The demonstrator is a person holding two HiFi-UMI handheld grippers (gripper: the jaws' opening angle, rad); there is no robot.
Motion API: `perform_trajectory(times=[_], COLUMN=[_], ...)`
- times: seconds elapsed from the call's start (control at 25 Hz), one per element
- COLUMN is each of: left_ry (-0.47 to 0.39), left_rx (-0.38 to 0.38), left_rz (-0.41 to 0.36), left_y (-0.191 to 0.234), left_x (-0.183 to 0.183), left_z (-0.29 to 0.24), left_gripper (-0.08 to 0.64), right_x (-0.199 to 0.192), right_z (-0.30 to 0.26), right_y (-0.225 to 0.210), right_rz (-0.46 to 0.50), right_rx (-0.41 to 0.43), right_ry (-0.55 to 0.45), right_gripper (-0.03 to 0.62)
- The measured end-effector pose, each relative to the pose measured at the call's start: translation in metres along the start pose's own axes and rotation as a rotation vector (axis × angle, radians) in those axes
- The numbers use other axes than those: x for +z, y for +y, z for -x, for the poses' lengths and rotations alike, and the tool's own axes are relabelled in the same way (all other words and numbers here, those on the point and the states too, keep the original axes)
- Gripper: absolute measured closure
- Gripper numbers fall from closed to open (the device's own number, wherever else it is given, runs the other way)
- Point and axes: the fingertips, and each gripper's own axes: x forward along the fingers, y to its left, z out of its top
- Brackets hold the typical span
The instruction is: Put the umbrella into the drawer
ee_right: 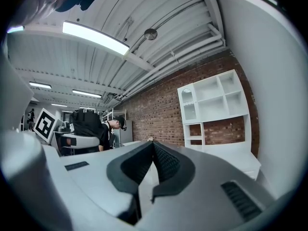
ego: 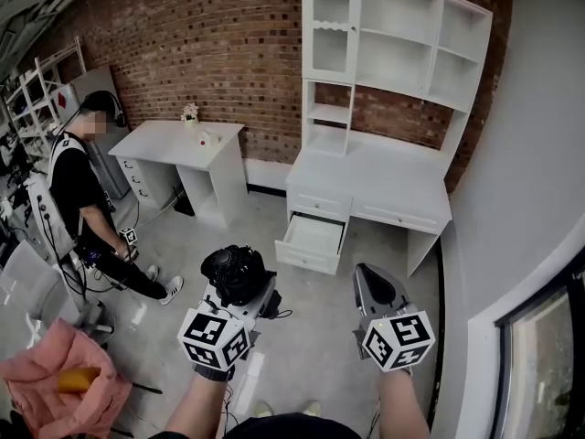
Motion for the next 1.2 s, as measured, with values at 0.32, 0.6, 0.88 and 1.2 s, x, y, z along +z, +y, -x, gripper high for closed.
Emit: perform_trajectory(times=[0.32, 0.6, 0.88, 1.2], left_ry=[-0.003, 0.022, 0.046, 0.025], left_rx=[0.014, 0.025, 0.009, -0.035], left_rz=[-0.003, -0.001, 0.01, 0.006], left_y=[-0.022, -0.043, -0.042, -0.014], left_x=[0.0, 0.004, 0.004, -0.025], left_z=[-0.019, -0.045, -0.078, -0.108], left_gripper=[0.325, 0.325, 0.325, 0.325], right_x=[0.008, 0.011, 0.014, -0.018], right_z=[0.009, 0.015, 0.001, -0.03], right_y=[-0.028, -0.064, -0.09, -0.094], right_rz=[0.004, -0.013, -0.032, -0.007], right_rx=[0.021, 0.022, 0.005, -0.029], right_ry=[-0.032, -0.017, -0.007, -0.01], right_gripper=[0.589, 0.589, 0.589, 0.589])
